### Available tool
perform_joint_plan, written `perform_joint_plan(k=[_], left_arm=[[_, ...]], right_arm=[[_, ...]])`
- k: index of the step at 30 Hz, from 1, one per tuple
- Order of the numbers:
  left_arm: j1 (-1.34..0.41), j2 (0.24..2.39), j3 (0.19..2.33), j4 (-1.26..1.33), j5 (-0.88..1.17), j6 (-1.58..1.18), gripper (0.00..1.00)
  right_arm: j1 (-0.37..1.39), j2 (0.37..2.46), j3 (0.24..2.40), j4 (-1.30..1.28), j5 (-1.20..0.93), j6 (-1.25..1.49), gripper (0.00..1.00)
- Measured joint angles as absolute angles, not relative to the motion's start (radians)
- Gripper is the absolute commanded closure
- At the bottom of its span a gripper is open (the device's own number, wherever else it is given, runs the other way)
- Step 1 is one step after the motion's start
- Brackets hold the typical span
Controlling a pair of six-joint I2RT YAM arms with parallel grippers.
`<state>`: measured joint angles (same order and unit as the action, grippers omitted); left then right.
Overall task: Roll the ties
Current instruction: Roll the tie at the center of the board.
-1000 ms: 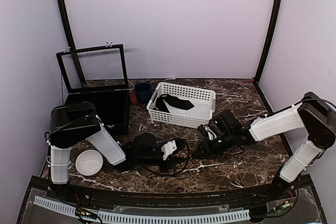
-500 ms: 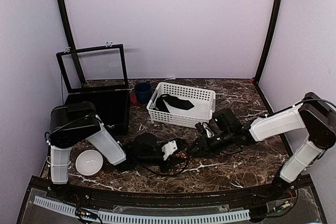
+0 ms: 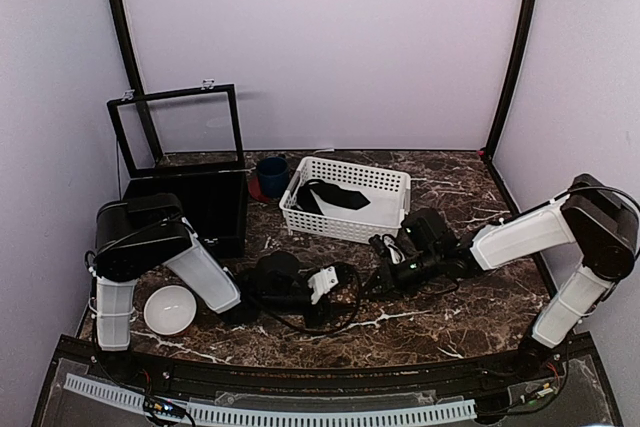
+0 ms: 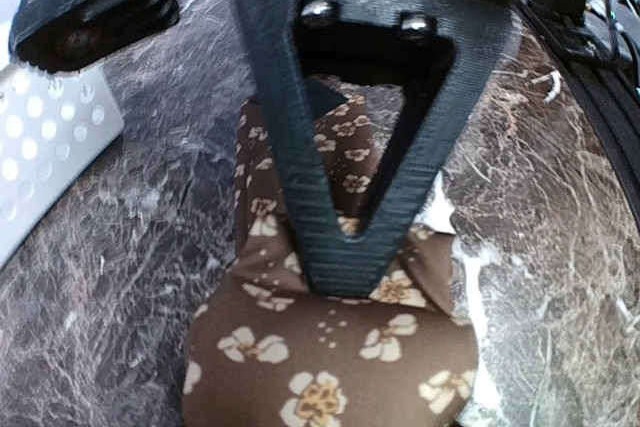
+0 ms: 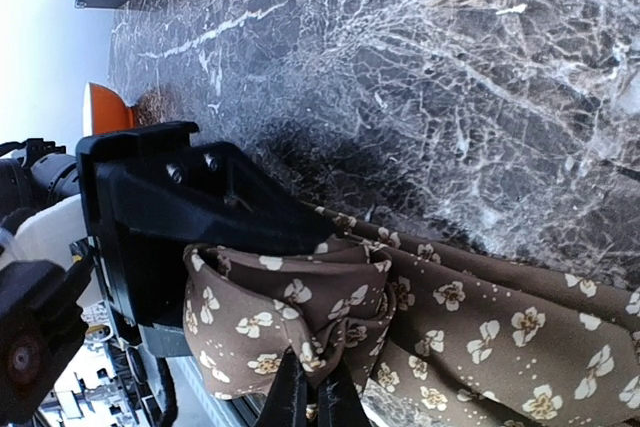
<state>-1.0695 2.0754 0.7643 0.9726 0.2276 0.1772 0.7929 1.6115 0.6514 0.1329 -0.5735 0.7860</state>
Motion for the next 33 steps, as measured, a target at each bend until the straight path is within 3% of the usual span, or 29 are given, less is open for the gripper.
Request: perform_joint_plan(k=[8,16,22,31,33], left_arm=[[-1.068,2.074,0.689,1.070,0.255,0.139,0.18],[-1.061,2.089,0.626,1.193,0.279,0.112,0.13],[-1.025,2.124,0.628,1.276,0.295,0.075,0.03],[-1.006,2.174,0.792,1.153,0.427,0.109,0.02],[-1.006,2.196,0.820,1.140,0.457,0.121,0.06]], right_arm=[[0.783,1.613,0.639,0.136,-0.557,0.735,1.00],[0.736,1.637,0.595,0.183,-0.572,0.707,1.00],[0.719,1.646,0.587,0.201,-0.591,0.690,1.00],[0.718,1.645,0.587,0.202,-0.595,0.690,1.00],[0.718,1.644,0.589,0.199,-0.595,0.690,1.00]])
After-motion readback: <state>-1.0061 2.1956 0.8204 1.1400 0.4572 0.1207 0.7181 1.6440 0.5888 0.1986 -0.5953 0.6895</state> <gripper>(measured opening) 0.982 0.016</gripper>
